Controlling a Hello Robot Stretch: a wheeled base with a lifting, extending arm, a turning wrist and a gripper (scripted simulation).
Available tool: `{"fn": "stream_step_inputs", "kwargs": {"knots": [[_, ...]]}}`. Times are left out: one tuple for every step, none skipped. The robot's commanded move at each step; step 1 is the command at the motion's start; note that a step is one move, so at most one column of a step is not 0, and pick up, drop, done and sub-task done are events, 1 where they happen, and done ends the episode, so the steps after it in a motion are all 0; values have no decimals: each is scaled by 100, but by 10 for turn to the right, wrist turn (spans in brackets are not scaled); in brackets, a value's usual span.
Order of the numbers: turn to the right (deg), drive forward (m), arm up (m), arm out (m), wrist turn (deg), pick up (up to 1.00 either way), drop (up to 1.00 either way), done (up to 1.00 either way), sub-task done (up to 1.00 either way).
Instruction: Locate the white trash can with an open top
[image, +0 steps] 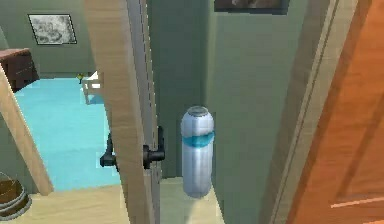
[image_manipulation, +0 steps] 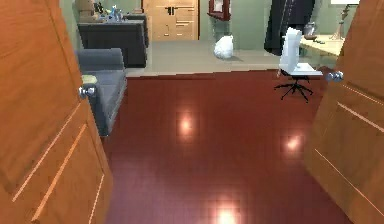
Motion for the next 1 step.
{"fn": "stream_step_inputs", "kwargs": {"knots": [[0,0,0,0,0,0,0,100,0]]}}
